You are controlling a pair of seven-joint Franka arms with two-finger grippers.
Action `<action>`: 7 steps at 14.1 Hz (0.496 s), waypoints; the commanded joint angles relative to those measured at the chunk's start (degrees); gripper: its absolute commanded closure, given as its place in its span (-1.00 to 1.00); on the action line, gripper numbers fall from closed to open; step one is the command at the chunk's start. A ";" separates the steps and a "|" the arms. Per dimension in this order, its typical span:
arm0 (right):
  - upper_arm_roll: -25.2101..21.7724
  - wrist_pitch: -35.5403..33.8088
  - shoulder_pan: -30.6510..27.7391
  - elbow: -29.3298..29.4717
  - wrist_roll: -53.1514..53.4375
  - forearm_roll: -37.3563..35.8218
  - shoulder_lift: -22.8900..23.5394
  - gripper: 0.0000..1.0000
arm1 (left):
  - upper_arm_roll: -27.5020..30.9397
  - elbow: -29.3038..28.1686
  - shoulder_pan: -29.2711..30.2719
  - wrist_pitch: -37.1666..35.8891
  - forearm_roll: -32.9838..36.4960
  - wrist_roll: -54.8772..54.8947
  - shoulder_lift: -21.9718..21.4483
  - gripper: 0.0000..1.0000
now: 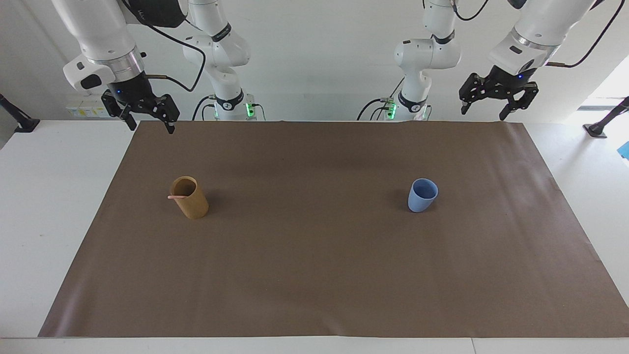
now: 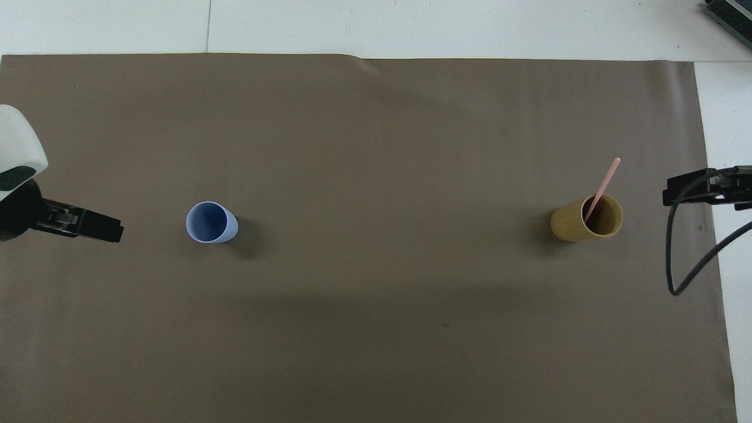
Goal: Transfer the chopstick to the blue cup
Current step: 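Move the left gripper forward to the blue cup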
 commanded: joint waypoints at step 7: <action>-1.51 1.47 -1.46 0.59 -1.63 1.96 0.52 -1.00 | -0.15 -17.88 0.19 22.99 -0.94 -3.01 0.19 -1.00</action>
